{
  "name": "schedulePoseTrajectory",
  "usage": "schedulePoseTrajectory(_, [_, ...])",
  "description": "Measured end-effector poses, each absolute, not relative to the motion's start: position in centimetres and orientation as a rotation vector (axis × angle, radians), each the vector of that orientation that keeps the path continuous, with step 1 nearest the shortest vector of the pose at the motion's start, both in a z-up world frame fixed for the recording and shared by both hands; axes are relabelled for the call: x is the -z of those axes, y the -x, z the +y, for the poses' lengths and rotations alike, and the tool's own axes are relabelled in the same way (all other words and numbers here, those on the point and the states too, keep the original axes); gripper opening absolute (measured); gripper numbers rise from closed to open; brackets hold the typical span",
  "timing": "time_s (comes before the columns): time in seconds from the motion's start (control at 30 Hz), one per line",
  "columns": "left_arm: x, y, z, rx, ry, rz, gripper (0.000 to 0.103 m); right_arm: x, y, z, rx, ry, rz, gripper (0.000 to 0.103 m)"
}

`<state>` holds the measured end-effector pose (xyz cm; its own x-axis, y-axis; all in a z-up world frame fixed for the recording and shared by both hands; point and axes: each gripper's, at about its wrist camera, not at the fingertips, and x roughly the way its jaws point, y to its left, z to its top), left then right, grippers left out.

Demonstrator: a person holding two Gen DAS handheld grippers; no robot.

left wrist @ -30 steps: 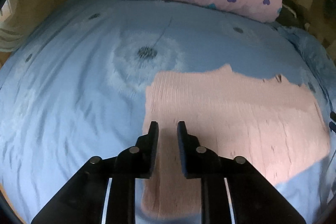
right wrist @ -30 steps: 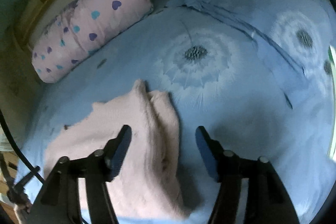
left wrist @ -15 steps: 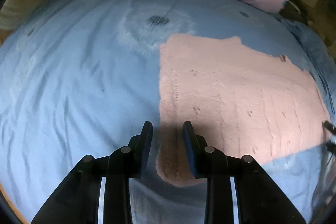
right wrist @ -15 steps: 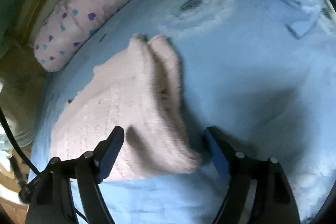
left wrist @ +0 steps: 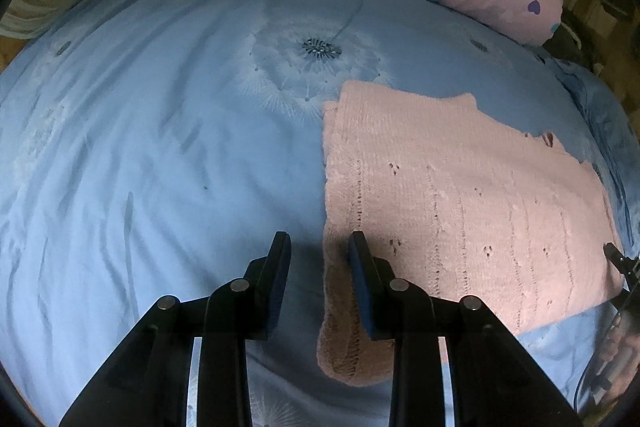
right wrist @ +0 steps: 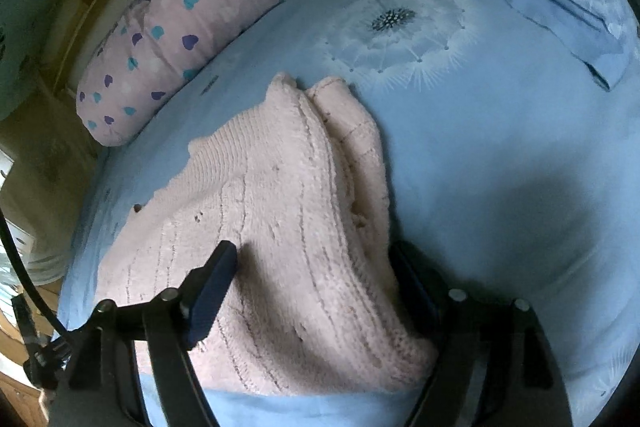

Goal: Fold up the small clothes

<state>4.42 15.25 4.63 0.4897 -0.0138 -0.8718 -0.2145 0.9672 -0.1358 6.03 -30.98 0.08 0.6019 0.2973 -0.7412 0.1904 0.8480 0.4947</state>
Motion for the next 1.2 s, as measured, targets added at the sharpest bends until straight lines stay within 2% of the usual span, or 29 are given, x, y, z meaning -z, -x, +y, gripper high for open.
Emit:
schedulePoseTrajectory(0.07, [-4.6, -4.5, 15.2, -0.126, 0.232, 1.055, 0.024, -0.5, -6.1, -30.6, -0.049, -0.542, 0.951, 0.048])
schedulePoseTrajectory(0.13, [-4.6, -4.6, 15.0, -0.129, 0.222, 1.056, 0.024, -0.6, -6.3, -30.3, -0.098, -0.579, 0.967, 0.033])
schedulePoseTrajectory(0.5, [-4.6, -4.6, 14.9, -0.135, 0.206, 1.06, 0.024, 1.9, -6.4, -32.3, -0.182, -0.782, 0.925, 0.035])
schedulePoseTrajectory(0.67, [-4.6, -4.6, 14.7, -0.135, 0.194, 1.059, 0.024, 1.9, -6.6, -32.1, -0.185, -0.813, 0.904, 0.046])
schedulePoseTrajectory(0.77, [-4.6, -4.6, 14.8, -0.135, 0.195, 1.06, 0.024, 1.6, -6.8, -31.7, -0.17, -0.789, 0.906, 0.046])
schedulePoseTrajectory(0.8, [-4.6, -4.6, 14.8, -0.134, 0.197, 1.061, 0.024, 1.6, -6.8, -31.6, -0.163, -0.784, 0.903, 0.045])
schedulePoseTrajectory(0.87, [-4.6, -4.6, 14.8, -0.134, 0.196, 1.06, 0.024, 1.4, -6.6, -31.6, -0.133, -0.775, 0.903, 0.032])
schedulePoseTrajectory(1.0, [-4.6, -4.6, 14.7, -0.133, 0.191, 1.06, 0.024, 1.0, -6.1, -31.9, -0.121, -0.807, 0.88, 0.027])
schedulePoseTrajectory(1.2, [-4.7, -4.6, 14.7, -0.134, 0.193, 1.059, 0.024, -2.6, -5.5, -30.6, -0.15, -0.767, 0.807, 0.025])
